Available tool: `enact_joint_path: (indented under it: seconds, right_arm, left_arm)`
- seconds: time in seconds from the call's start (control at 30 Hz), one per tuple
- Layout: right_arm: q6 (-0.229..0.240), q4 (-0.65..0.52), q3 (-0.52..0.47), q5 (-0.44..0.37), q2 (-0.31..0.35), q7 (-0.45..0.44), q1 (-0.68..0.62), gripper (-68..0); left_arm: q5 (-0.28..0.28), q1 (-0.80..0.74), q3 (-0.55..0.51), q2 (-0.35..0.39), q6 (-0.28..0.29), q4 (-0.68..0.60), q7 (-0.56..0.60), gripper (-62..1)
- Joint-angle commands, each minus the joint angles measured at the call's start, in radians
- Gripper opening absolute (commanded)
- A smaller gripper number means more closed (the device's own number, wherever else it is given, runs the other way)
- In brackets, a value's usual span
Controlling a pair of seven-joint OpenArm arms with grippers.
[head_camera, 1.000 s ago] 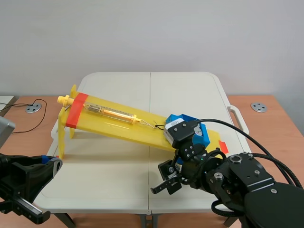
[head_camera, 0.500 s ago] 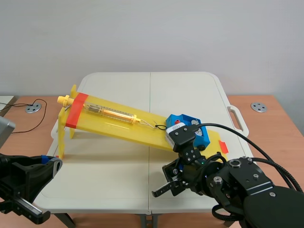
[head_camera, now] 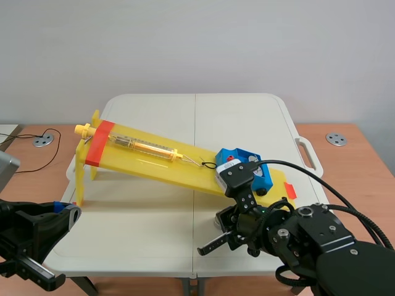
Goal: Place the four metal weights on the blue cart on the ramp.
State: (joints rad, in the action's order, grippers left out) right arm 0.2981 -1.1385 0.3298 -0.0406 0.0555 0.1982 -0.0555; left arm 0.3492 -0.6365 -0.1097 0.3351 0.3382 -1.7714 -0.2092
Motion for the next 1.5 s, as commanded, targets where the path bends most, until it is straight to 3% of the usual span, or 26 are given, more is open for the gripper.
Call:
enact_joint_path:
  seconds: [0.0,0.2,0.5,0.77,1.07,1.3,1.47]
  right_arm:
    - [-0.021,-0.022,0.012,-0.011,-0.013,-0.070,0.089,-66.9]
    - [0.001,-0.085,0.012,-0.031,0.013,-0.041,0.066,-66.9]
    - [0.022,-0.336,0.002,-0.158,0.135,-0.009,-0.091,-66.9]
    - [0.070,-0.566,-0.088,-0.316,0.223,0.054,-0.228,-66.9]
    - [0.077,-0.736,-0.259,-0.476,0.216,0.076,-0.270,-66.9]
    - [0.076,-0.718,-0.307,-0.483,0.159,0.077,-0.179,-66.9]
    - [0.076,-0.643,-0.307,-0.484,0.108,0.076,-0.102,-66.9]
  left_arm:
    - [0.077,0.008,-0.001,-0.002,0.024,-0.055,0.111,-58.2]
    - [0.077,0.008,-0.001,-0.002,0.024,-0.055,0.111,-58.2]
    - [0.077,0.008,-0.001,-0.002,0.024,-0.055,0.111,-58.2]
    - [0.077,0.008,-0.001,-0.002,0.024,-0.055,0.111,-58.2]
    - [0.077,0.008,-0.001,-0.002,0.024,-0.055,0.111,-58.2]
    - [0.077,0.008,-0.001,-0.002,0.024,-0.055,0.111,-58.2]
    - [0.077,0.008,-0.001,-0.002,0.024,-0.055,0.111,-58.2]
